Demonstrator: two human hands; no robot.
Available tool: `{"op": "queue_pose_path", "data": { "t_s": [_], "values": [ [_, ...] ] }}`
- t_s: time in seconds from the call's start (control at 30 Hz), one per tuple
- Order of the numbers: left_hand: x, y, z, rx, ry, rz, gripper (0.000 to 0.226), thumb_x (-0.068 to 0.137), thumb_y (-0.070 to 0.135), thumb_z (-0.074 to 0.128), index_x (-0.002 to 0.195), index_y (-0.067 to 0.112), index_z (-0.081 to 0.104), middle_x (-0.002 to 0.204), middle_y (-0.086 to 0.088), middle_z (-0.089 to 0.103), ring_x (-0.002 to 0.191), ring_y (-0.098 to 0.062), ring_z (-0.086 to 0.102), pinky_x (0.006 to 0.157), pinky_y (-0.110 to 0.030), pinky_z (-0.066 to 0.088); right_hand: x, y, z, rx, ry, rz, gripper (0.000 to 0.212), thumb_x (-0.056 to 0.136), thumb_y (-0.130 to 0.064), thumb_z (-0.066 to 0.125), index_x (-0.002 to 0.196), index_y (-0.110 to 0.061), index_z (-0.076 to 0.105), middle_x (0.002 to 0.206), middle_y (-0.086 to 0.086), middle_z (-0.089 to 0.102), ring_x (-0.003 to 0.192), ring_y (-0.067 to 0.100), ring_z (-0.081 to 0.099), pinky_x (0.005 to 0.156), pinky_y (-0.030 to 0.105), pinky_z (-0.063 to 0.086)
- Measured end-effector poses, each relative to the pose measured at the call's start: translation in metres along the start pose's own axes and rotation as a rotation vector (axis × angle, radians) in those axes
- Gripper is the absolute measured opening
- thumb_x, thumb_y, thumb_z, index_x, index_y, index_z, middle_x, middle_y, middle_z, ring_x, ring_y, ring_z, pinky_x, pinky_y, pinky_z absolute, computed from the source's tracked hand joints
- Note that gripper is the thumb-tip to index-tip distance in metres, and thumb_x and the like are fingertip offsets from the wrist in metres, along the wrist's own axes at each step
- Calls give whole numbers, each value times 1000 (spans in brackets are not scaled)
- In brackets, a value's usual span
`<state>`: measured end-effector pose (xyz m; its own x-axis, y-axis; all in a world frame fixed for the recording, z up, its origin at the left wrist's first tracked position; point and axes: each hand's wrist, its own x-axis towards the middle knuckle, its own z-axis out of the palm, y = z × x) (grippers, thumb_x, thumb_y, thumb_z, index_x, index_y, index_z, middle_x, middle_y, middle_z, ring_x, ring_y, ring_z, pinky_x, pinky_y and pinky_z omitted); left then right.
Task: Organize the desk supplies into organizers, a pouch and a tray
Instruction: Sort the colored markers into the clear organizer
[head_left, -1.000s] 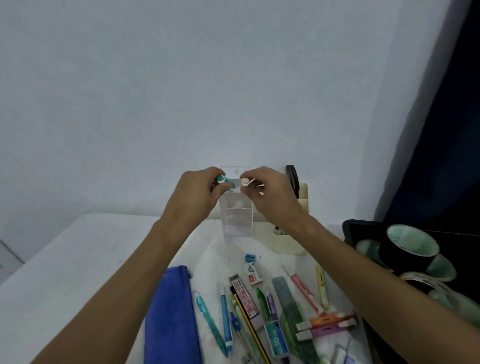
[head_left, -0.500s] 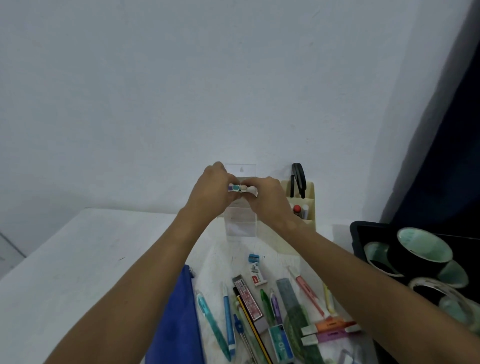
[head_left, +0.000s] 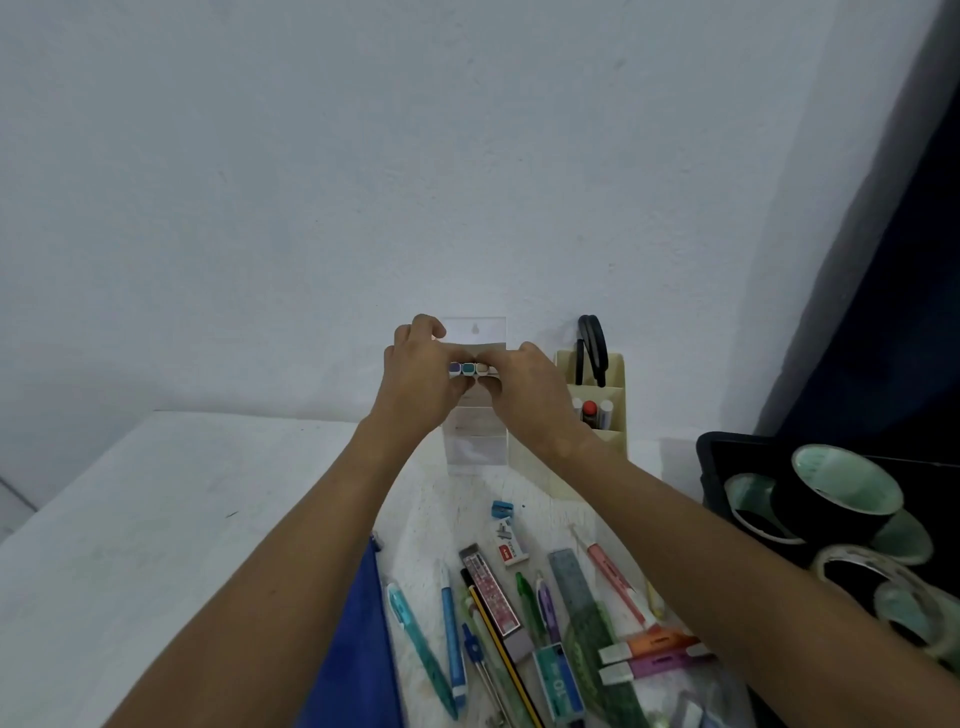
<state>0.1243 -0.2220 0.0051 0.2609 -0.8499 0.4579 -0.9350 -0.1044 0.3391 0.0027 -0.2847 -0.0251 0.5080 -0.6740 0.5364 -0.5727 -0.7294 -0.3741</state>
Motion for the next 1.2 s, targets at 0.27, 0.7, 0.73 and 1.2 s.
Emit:
{"op": "queue_pose_path", "data": {
  "t_s": [0.27, 0.7, 0.73, 1.2],
  "values": [
    [-4, 0, 10, -41, 7, 46, 26, 80, 10, 70, 106, 16, 70, 111, -11, 48, 96, -26, 53, 79, -38, 52, -5, 2, -2, -28, 7, -56, 36, 92, -10, 57, 125, -25, 59, 105, 1, 71, 87, 21, 55, 70, 28, 44],
    [-120, -13, -6, -113, -237, -220, 52, 86, 24, 63, 135, 17, 48, 135, -8, 37, 99, -24, 58, 91, -32, 47, -86, -23, -37, 193, -450, 36, 37, 87, -17, 64, 124, -13, 62, 120, 2, 65, 88, 12, 61, 83, 18, 44],
    [-130, -16, -5, -97, -274, -253, 50, 87, 25, 63, 135, 19, 49, 135, -8, 39, 102, -24, 58, 92, -31, 46, -94, -24, -39, 178, -514, 32, 34, 87, -18, 64, 121, -14, 64, 115, 1, 68, 82, 9, 60, 79, 17, 46],
    [-207, 63, 20, -180, -695, 11, 13, 85, 29, 63, 95, 23, 68, 88, 6, 67, 74, -8, 60, 68, -22, 49, -189, 3, -109, -56, -934, 256, 16, 85, -15, 66, 101, -15, 68, 86, -2, 68, 60, 12, 66, 53, 27, 56]
  ]
}}
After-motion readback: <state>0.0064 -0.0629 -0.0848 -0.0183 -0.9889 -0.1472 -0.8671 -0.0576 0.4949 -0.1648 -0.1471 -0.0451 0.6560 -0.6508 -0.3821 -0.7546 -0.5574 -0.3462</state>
